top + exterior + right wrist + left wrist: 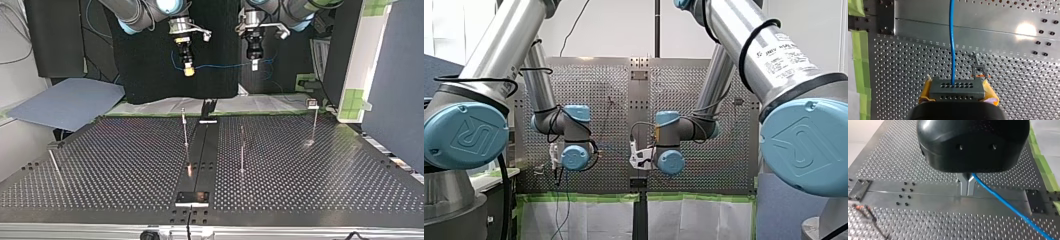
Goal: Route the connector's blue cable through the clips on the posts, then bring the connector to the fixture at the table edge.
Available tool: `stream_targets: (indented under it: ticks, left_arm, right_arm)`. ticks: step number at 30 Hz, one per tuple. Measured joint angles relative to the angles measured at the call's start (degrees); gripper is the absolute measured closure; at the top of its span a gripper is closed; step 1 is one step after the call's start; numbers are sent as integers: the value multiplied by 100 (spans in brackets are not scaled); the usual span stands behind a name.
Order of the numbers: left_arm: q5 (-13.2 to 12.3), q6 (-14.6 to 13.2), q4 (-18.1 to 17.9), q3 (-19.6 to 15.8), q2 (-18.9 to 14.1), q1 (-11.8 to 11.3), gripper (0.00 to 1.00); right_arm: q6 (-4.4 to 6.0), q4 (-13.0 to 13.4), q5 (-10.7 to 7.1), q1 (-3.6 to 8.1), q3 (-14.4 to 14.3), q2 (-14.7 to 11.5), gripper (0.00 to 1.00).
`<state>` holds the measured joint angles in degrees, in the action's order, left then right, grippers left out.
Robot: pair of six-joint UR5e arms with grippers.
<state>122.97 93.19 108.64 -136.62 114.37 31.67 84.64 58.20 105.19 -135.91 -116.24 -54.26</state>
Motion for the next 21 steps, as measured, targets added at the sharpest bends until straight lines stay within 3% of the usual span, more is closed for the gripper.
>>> stream_targets:
  ticks: [8,13,16,21]
  left_arm:
    - [-132,14,348,116,33,213,100]
    - [-137,15,480,119,35,226,100]
    - [-138,15,496,120,35,227,100]
    - [-138,15,501,121,35,228,100]
  right_arm:
    - [304,-303,44,-297,-101,-304,100]
    - [543,-552,46,-386,-104,-553,100]
    - [614,-708,47,-395,-105,-709,100]
    - [640,-928,47,-396,-105,-893,100]
